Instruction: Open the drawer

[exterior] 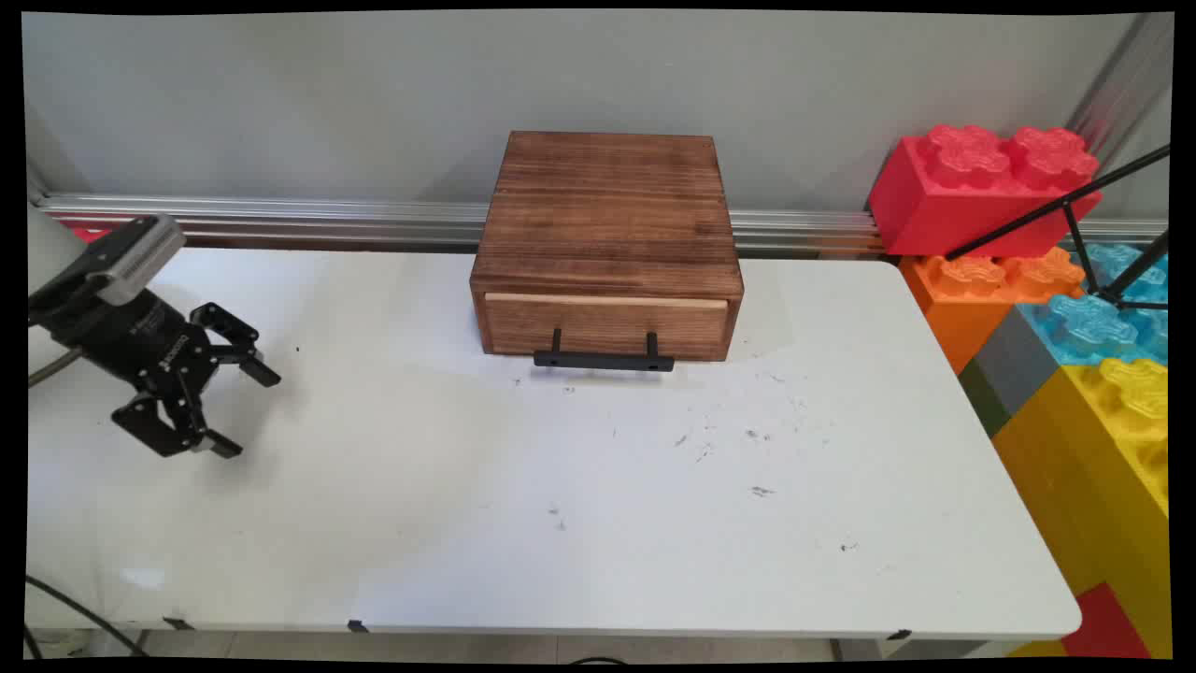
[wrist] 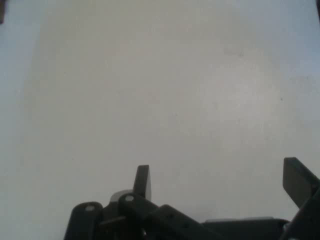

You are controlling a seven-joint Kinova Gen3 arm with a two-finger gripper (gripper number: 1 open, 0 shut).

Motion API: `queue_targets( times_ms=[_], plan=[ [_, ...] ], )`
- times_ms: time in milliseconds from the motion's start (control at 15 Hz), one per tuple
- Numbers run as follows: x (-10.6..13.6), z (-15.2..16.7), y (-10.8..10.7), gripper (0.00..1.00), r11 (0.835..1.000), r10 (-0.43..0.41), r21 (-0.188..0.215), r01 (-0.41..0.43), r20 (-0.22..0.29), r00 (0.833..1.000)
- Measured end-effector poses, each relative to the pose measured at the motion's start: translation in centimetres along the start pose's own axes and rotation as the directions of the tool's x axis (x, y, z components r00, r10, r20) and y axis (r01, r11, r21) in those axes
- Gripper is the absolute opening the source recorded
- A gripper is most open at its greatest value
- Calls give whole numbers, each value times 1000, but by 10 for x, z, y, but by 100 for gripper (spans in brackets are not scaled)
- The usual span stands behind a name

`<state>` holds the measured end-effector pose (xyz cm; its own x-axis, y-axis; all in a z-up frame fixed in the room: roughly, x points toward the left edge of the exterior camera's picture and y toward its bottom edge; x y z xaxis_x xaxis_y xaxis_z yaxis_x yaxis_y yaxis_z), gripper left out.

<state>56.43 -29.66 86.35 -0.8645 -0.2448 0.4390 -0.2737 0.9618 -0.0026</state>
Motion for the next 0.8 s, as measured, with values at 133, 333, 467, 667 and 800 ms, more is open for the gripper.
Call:
queue_targets(
  times_ms=[133, 333, 467, 667, 800],
  plan=[
    [9, 3, -4, 100, 1000, -8, 17, 8, -6, 1000],
    [33, 10, -10, 100, 999, -21, 41, 22, -32, 999],
    [52, 15, -13, 100, 998, -40, 54, 43, -51, 998],
    [86, 30, -21, 100, 993, -91, 59, 99, -115, 989],
    [108, 44, -26, 100, 990, -116, 59, 126, -156, 981]
  ],
)
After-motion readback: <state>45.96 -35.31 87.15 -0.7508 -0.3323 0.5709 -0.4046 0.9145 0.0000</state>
